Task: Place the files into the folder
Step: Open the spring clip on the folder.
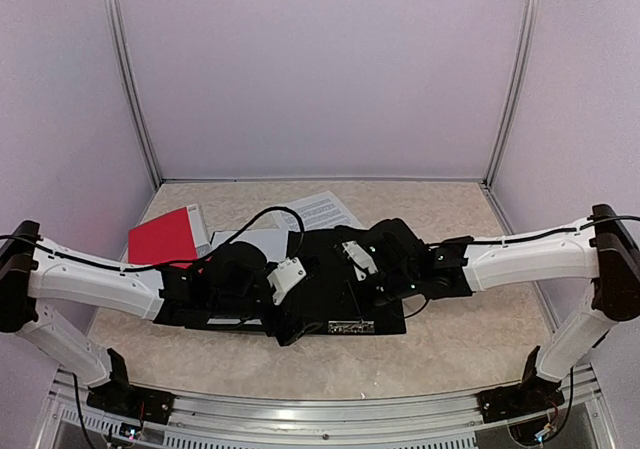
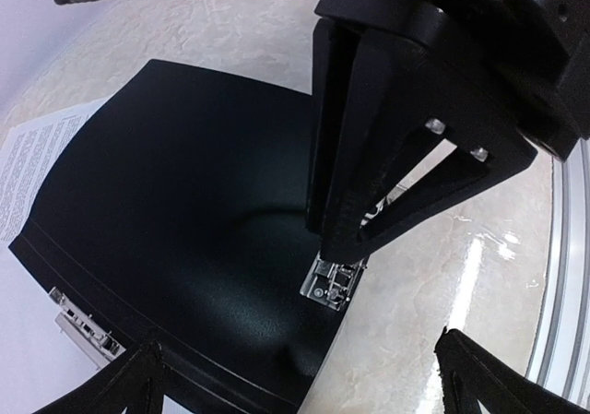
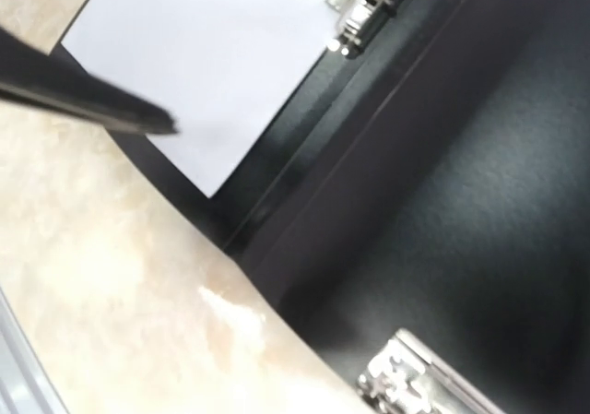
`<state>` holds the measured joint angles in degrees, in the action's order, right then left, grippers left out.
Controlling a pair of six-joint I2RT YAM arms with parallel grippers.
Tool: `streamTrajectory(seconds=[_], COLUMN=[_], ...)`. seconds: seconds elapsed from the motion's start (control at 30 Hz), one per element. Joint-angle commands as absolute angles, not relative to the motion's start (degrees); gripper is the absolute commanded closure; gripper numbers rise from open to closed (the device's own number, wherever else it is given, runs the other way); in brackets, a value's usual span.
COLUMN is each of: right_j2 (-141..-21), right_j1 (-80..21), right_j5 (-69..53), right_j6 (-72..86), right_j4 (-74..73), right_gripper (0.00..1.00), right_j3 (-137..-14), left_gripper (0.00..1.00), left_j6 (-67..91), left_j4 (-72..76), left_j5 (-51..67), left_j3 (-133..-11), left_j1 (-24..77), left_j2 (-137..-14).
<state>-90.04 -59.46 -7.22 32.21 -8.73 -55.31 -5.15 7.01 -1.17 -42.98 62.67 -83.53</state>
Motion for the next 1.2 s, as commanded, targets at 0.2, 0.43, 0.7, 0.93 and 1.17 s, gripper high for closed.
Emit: streamTrajectory(seconds=[0.2, 0.43, 0.7, 0.93, 1.17], right_j2=[-88.61, -85.44, -86.54, -87.31, -90.26], right_j1=[-60.12, -60.48, -62.13, -62.77, -64.27], right_j5=[-2.13, -3.66, -4.34, -5.30, -6.33], right_j6=[33.88, 37.80, 39.02, 39.37, 39.46], right_j4=[-13.82, -13.47, -12.46, -11.35, -10.36], right_gripper=[0.56, 0.41, 0.40, 0.47, 0.48], right_j3=[-54.63, -49.14, -48.14, -48.61, -51.49], left_gripper=[0.01, 0.01, 0.01, 0.01, 0.01], left_j6=[-1.45, -2.23, -2.72, -2.13, -1.39], left_j4=[1.51, 1.78, 0.97, 0.38, 0.18], left_j5=[-5.50, -6.50, -7.56, -9.16, -11.02], left_j3=[-40.50, -41.40, -42.98, -42.98, -42.65], left_j1=[63.19, 63.25, 63.13, 63.06, 62.66], left_j2=[-78.31, -79.38, -81.20, -81.59, -80.67])
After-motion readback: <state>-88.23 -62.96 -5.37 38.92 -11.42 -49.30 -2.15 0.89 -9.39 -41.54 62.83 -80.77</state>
